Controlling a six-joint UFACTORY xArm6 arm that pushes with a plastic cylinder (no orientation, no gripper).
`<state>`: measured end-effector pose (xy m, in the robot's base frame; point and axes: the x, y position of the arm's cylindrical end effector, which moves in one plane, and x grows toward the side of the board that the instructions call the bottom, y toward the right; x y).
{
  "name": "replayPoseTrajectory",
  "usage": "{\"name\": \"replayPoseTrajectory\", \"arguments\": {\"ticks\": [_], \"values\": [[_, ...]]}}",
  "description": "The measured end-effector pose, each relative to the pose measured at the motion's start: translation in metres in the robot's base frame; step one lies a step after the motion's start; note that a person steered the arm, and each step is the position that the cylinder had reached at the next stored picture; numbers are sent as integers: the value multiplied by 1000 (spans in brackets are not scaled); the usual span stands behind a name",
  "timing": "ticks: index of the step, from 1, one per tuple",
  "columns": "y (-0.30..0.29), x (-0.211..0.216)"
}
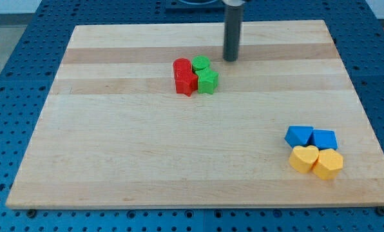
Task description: Move the blue blocks to the right side of the green blocks
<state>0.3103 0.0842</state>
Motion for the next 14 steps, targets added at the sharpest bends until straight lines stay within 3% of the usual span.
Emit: {"name": "replayPoseTrajectory", "arguments": {"ticks": [1,4,9,11,14], "values": [[38,7],[56,18],[183,200],[183,254],[147,254]]}}
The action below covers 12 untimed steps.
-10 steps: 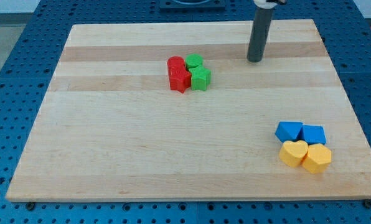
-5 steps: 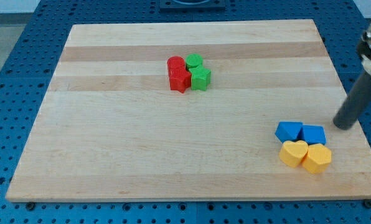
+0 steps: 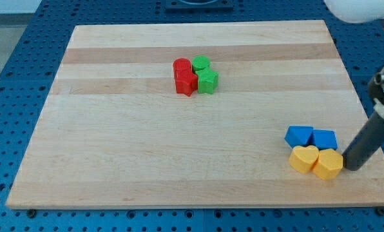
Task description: Move the blue blocks to the right side of the green blocks
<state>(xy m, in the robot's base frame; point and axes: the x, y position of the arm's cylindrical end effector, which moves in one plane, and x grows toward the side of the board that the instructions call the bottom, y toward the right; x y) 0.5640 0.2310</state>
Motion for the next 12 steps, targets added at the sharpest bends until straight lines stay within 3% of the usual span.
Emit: {"name": "replayPoseTrajectory", "arguments": {"ticks": [5,9,12], "values": [[-97,-53],[-164,-125],[-184,-148]]}}
